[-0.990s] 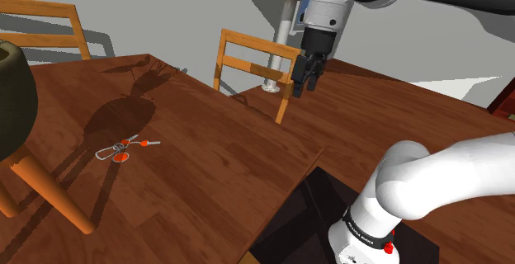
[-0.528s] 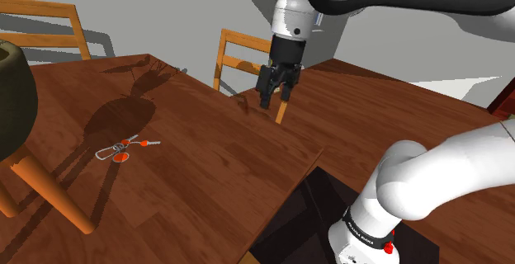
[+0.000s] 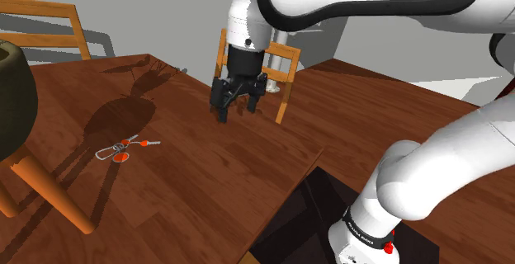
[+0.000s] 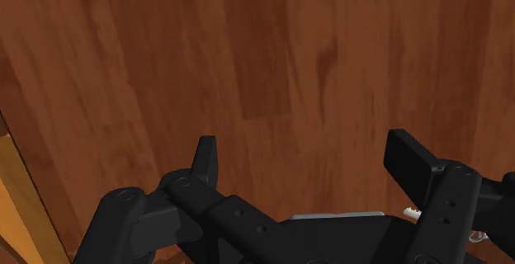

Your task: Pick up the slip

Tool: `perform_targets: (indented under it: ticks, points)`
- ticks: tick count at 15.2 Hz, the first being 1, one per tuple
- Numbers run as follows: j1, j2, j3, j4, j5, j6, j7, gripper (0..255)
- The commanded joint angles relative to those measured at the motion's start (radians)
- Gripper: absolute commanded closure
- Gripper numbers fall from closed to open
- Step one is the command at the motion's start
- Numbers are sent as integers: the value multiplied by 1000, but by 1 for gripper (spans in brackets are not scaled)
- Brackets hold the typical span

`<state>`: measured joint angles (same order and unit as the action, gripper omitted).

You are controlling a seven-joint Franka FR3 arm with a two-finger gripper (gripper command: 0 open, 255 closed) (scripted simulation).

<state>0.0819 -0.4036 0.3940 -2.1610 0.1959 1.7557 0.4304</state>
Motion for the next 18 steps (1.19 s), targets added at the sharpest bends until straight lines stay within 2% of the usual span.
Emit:
perform_targets:
  ticks: [1,5,10,14,18]
  points:
    - [-3,79,46,57,-16,29,67,0]
    - [-1,225,124,160,-72,75,196,0]
    - [27,437,196,325,-193,102,372,0]
    - [91,623,215,492,-314,89,506,0]
    - [190,813,200,700,-425,42,610,0]
